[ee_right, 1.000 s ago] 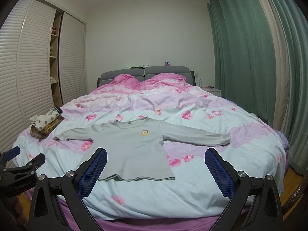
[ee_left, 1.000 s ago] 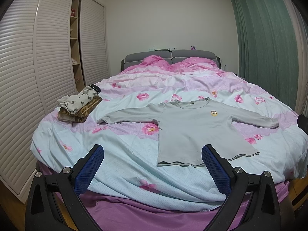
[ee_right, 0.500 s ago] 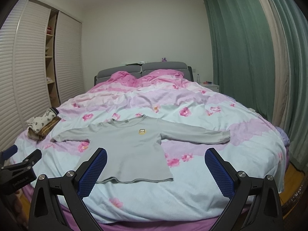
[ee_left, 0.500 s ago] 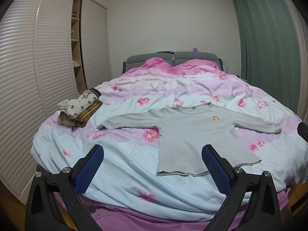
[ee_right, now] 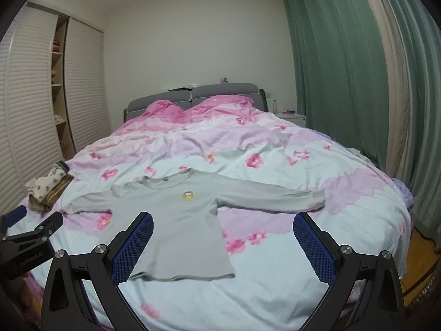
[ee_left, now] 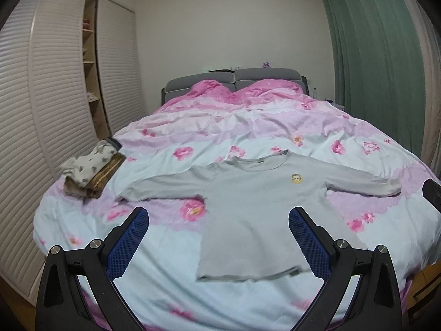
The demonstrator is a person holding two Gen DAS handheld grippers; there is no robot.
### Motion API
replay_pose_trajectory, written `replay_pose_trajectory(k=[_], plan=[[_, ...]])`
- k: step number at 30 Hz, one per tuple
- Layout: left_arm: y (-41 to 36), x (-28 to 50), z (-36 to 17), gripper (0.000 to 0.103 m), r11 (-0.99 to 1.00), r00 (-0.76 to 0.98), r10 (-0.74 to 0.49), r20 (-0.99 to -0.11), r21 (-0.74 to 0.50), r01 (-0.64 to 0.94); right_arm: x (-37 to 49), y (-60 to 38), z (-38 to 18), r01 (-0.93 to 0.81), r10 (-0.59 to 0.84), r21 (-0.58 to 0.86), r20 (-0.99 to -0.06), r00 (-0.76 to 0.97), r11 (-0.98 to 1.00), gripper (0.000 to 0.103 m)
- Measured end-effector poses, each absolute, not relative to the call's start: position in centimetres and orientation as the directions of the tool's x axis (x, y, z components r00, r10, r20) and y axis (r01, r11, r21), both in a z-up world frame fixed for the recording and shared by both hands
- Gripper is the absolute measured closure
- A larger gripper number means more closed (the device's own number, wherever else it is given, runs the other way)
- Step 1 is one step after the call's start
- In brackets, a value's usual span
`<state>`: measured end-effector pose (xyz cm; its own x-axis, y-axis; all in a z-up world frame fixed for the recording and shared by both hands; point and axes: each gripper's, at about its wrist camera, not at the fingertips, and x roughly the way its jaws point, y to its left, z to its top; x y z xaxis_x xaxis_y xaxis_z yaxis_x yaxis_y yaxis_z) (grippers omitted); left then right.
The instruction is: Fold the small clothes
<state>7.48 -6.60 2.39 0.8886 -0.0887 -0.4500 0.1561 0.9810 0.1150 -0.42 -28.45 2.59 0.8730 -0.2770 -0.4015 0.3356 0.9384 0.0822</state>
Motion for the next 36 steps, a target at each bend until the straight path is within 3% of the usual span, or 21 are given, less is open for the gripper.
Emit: replay_pose_trajectory(k=[12, 20, 31, 36], plan=[[-17.7, 14.2, 1.8, 0.0, 0.95, 0.856, -0.199, -0.477, 0.122, 0.289, 3.9, -38.1, 2.1, 0.491, -0.411, 0.091, -0.43, 0.804, 0.866, 0.0], [-25.1, 18.2, 0.1, 0.0, 0.928, 0.832, -0.238, -0.502, 0.136, 0.348, 6.4, -47.1, -0.7, 0.569, -0.433, 0.146, -0.507, 0.745, 0.809, 0.003], [-32.9, 21.9, -4.3, 0.0, 0.901, 0.78, -0.253, -0.572, 0.156, 0.406, 10.6, -55.4, -7.2, 0.611, -0.327, 0.268, -0.652, 0.684, 0.745, 0.039], [-33.8, 23.4, -6.1, 0.0, 0.902, 0.76, -0.242, -0.603, 0.149, 0.404, 12.2, -57.2, -10.1, 0.627, -0.272, 0.31, -0.703, 0.658, 0.714, 0.046]])
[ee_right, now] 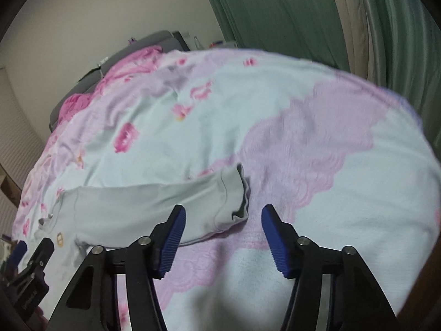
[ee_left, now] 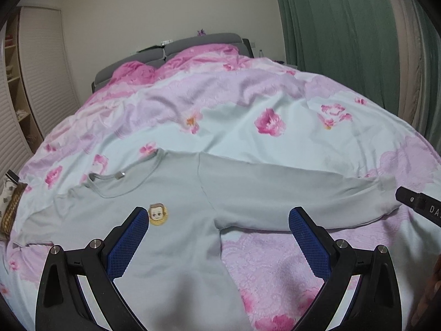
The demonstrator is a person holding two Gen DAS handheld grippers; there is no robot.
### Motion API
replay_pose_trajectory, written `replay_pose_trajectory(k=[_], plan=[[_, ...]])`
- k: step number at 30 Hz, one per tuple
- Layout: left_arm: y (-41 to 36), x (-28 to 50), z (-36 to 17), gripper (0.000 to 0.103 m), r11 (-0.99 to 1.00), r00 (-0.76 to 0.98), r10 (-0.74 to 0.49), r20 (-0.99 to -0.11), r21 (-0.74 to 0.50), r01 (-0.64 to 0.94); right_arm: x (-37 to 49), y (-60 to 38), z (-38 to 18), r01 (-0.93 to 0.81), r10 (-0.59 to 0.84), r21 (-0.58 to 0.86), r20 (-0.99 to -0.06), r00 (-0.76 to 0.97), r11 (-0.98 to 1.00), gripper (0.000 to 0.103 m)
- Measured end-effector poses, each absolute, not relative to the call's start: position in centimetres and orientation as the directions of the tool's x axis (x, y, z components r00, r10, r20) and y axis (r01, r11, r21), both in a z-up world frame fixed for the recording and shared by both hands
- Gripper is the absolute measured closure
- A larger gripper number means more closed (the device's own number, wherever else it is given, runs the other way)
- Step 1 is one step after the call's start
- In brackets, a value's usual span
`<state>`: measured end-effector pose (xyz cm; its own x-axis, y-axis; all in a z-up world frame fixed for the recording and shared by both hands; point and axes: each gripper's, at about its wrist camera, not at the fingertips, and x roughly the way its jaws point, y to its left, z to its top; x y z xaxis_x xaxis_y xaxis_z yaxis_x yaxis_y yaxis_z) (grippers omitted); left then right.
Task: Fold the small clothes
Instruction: 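Grasp the cuff of one grey sleeve with the right tool, then carry the held sleeve across the shirt body with the right tool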
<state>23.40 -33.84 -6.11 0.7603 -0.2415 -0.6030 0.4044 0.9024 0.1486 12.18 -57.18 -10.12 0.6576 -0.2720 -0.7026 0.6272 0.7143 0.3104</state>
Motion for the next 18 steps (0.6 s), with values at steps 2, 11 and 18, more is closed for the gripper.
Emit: replay_pose_trajectory(k=[2, 11, 18], plan=[[-34.2, 23.8, -6.4, 0.0, 0.903, 0.758, -0.238, -0.607, 0.149, 0.403, 12.6, -57.5, -11.0, 0.633, -0.258, 0.32, -0.716, 0.649, 0.705, 0.046], [-34.5, 25.2, -7.4, 0.0, 0.91, 0.747, -0.224, -0.625, 0.14, 0.39, 13.7, -59.7, -13.9, 0.646, -0.177, 0.411, -0.741, 0.648, 0.643, 0.06], [-34.2, 25.2, -7.0, 0.0, 0.914, 0.747, -0.23, -0.624, 0.126, 0.386, 13.6, -59.9, -13.0, 0.626, -0.173, 0.428, -0.72, 0.672, 0.652, 0.093]])
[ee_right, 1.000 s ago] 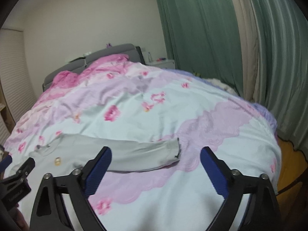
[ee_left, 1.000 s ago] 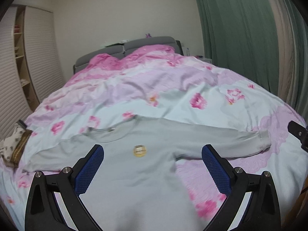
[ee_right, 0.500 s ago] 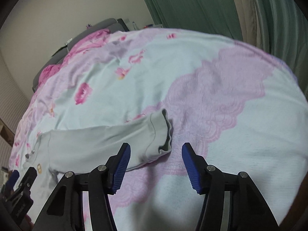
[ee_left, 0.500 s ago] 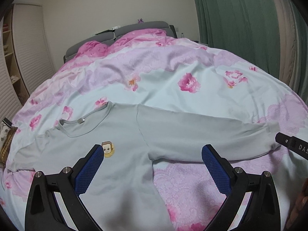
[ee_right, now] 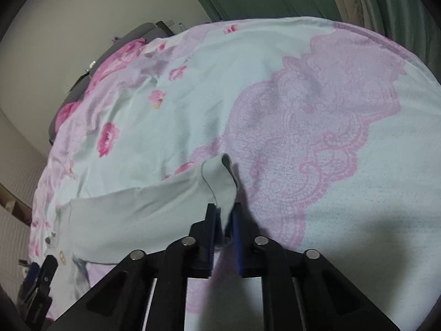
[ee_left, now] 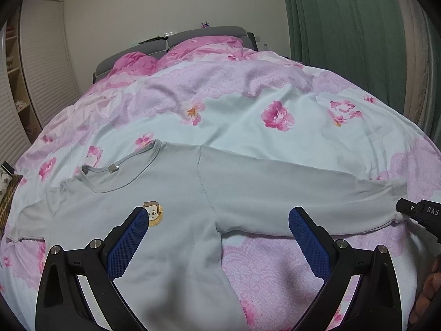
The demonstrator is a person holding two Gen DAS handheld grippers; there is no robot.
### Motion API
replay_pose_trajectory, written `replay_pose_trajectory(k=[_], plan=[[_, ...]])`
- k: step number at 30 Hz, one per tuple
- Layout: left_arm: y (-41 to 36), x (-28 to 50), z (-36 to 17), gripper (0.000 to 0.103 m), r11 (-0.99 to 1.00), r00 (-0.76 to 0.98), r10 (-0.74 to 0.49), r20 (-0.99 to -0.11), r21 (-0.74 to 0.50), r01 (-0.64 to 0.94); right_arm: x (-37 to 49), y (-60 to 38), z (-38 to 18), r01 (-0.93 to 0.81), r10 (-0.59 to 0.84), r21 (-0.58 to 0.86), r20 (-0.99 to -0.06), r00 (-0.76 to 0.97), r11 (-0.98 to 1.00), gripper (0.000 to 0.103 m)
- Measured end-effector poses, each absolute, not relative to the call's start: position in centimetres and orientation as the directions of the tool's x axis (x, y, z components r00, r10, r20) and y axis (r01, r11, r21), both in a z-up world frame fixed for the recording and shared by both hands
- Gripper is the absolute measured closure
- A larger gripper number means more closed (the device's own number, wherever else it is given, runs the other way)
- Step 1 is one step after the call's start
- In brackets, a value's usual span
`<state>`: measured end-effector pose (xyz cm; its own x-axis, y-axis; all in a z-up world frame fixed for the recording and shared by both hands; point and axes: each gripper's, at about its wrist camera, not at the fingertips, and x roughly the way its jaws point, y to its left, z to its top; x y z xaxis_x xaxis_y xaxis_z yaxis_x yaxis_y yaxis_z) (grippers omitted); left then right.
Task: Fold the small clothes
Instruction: 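Carry the held sleeve across the shirt body with the right tool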
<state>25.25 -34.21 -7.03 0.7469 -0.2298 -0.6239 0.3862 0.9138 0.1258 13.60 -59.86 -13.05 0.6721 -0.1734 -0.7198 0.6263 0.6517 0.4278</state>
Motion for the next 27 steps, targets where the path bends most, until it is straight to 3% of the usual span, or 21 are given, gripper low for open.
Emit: replay_pose_trajectory(k=[13, 27], plan=[[-29.9, 25.1, -4.2, 0.0, 0.937, 0.77, -0.228, -0.596, 0.081, 0.34, 15.1, -54.3, -5.6, 0.512, -0.213, 0.356, -0.618, 0.757, 0.782, 0.095], [-15.1, 28.3, -2.0, 0.0, 0.99, 0.816, -0.1, -0.569, 0.025, 0.138, 25.0, -38.9, -1.0, 0.249, -0.056, 0.284, -0.549, 0.834, 0.926, 0.095]])
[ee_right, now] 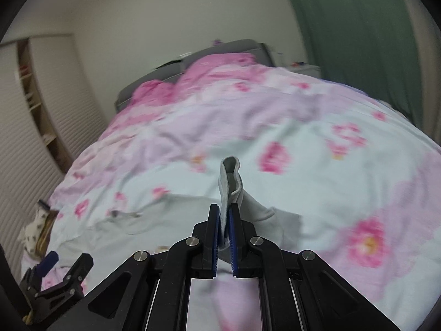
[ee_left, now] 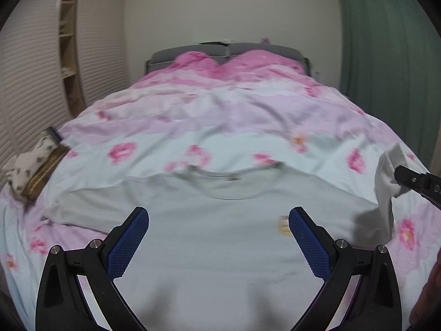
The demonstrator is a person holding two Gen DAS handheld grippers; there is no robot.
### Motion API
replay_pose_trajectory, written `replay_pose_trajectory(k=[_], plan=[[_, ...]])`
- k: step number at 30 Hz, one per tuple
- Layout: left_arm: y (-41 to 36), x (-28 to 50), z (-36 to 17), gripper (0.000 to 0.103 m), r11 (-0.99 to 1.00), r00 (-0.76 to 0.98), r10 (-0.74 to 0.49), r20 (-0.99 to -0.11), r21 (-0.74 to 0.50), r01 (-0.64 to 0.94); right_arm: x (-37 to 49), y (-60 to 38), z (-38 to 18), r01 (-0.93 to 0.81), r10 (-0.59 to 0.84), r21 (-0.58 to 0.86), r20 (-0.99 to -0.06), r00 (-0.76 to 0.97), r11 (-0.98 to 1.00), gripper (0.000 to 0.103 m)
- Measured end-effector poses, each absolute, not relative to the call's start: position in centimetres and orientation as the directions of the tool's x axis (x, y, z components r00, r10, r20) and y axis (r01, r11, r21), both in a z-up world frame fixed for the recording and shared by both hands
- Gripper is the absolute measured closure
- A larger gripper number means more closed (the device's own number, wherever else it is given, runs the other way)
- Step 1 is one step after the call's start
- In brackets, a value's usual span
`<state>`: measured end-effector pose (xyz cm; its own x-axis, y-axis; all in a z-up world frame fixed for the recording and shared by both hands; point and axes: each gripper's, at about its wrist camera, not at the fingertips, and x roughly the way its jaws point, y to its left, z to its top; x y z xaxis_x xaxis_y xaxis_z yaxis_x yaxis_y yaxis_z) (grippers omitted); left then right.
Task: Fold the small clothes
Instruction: 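Carry the held sleeve across the shirt body with the right tool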
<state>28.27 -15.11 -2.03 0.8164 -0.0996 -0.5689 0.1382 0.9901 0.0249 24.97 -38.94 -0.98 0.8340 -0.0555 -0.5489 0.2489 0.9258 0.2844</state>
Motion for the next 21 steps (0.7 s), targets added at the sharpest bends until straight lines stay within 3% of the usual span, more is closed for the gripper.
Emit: replay_pose_trajectory(k=[13, 21], plan=[[0.8, 30.2, -4.3, 0.0, 0.996, 0.799, 0.081, -0.597, 0.016, -0.089, 36.8, -19.0, -5.5, -0.022, 0.153, 0.208, -0.64, 0.753, 0.978, 0.095], [4.9, 30.6, -6.2, 0.0, 0.991, 0.771, 0.109, -0.627, 0.004, -0.137, 38.9, -12.0, -10.9, -0.09, 0.182, 0.164, -0.739, 0.648, 0.982, 0.095]])
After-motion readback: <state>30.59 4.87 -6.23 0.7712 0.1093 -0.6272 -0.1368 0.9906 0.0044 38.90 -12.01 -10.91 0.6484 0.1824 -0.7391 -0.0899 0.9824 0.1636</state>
